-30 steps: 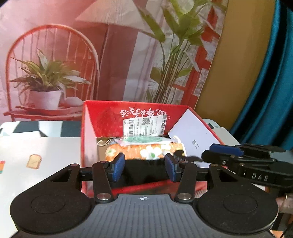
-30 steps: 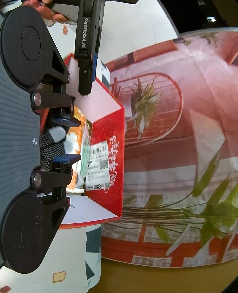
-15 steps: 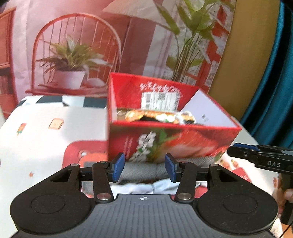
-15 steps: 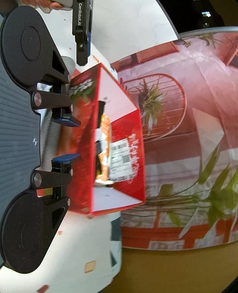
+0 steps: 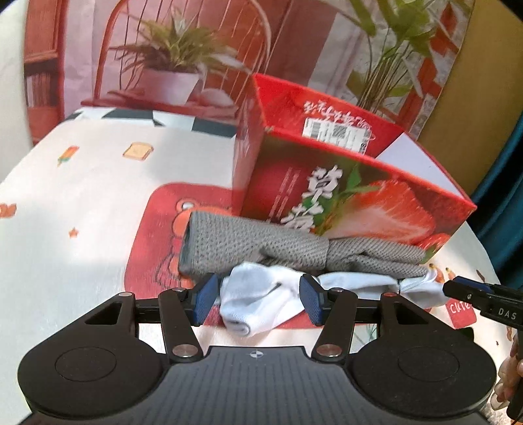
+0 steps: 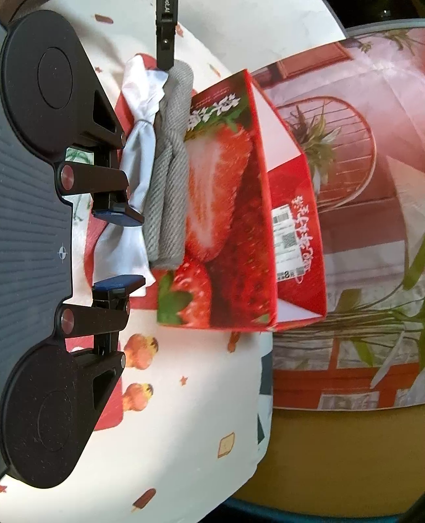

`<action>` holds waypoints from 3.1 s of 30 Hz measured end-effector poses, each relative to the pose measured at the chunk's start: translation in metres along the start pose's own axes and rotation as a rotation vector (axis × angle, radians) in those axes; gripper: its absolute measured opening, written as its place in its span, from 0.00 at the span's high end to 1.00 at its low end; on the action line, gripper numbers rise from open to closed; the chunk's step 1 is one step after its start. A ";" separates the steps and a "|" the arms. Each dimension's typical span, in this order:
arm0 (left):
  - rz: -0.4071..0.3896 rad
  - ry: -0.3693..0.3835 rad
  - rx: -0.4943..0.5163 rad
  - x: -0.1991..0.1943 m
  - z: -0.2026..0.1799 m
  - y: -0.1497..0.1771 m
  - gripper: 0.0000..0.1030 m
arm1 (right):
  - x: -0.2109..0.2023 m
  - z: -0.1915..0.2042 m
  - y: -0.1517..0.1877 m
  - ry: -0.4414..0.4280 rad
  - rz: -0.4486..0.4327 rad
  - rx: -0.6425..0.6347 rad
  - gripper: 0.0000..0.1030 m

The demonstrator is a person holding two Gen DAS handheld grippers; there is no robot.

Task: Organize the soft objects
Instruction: 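Move both grippers down to the white cloth on the gray knit cloth, then close the right gripper on the white cloth while the left gripper grips its other end, then lift the white cloth with both grippers over the red box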

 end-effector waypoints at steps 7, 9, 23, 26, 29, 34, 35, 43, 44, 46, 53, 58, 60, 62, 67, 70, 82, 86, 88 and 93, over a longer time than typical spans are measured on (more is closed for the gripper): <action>0.028 -0.002 -0.019 0.010 0.007 0.010 0.43 | 0.006 -0.004 0.001 0.015 0.002 -0.001 0.70; 0.034 -0.003 -0.022 0.013 0.008 0.012 0.43 | 0.009 -0.005 0.001 0.018 0.005 0.000 0.69; 0.051 -0.012 -0.031 0.028 0.015 0.015 0.43 | 0.036 -0.010 0.007 0.009 0.030 -0.003 0.57; 0.047 -0.009 -0.021 0.028 0.015 0.016 0.43 | 0.042 -0.007 0.010 -0.014 0.028 -0.005 0.58; 0.044 -0.008 -0.012 0.029 0.014 0.016 0.43 | 0.046 -0.006 0.014 -0.019 0.030 -0.001 0.61; 0.041 -0.001 -0.011 0.030 0.013 0.016 0.44 | 0.048 -0.007 0.015 -0.036 0.031 0.016 0.64; 0.042 0.000 -0.008 0.030 0.012 0.016 0.44 | 0.048 -0.008 0.015 -0.039 0.031 0.020 0.64; 0.064 0.023 0.014 0.032 0.009 0.016 0.77 | 0.044 -0.005 0.014 -0.063 0.042 0.027 0.74; 0.065 0.034 0.016 0.031 0.007 0.016 0.78 | 0.043 -0.005 0.013 -0.068 0.041 0.029 0.76; 0.054 0.042 0.029 0.028 0.003 0.014 0.81 | 0.040 -0.004 0.011 -0.074 0.038 0.029 0.77; -0.039 0.065 0.088 0.002 -0.016 -0.002 0.81 | 0.017 0.002 -0.006 -0.104 -0.012 0.021 0.81; -0.123 0.107 0.125 -0.024 -0.030 -0.019 0.81 | -0.006 0.005 -0.029 -0.131 -0.080 0.010 0.82; -0.156 0.125 0.134 -0.035 -0.036 -0.026 0.81 | -0.015 0.007 -0.040 -0.140 -0.111 0.003 0.82; -0.187 0.128 0.151 -0.045 -0.042 -0.035 0.81 | -0.023 0.009 -0.051 -0.147 -0.141 0.000 0.82; -0.242 0.143 0.187 -0.056 -0.055 -0.057 0.81 | -0.045 0.012 -0.076 -0.165 -0.210 -0.009 0.83; -0.263 0.144 0.219 -0.059 -0.062 -0.069 0.81 | -0.053 0.012 -0.090 -0.167 -0.242 -0.007 0.83; -0.267 0.104 0.279 -0.028 -0.078 -0.123 0.81 | -0.040 0.012 -0.141 -0.117 -0.276 -0.023 0.83; -0.254 0.083 0.283 -0.005 -0.080 -0.146 0.81 | -0.016 0.011 -0.160 -0.084 -0.258 -0.025 0.84; -0.244 0.073 0.286 0.007 -0.079 -0.156 0.81 | -0.002 0.013 -0.169 -0.064 -0.246 -0.037 0.84; -0.183 0.035 0.240 0.045 -0.067 -0.175 0.81 | 0.041 0.021 -0.193 -0.020 -0.191 -0.048 0.84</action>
Point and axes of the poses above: each gripper's, at about its wrist camera, not at the fingertips, and x roughly the way its jaws point, z to its left, y to its underside, the point moved 9 cm from there along x, roughly the way its jaws point, and after that the axes turned 11 degrees about y, right-handed, at the moved point
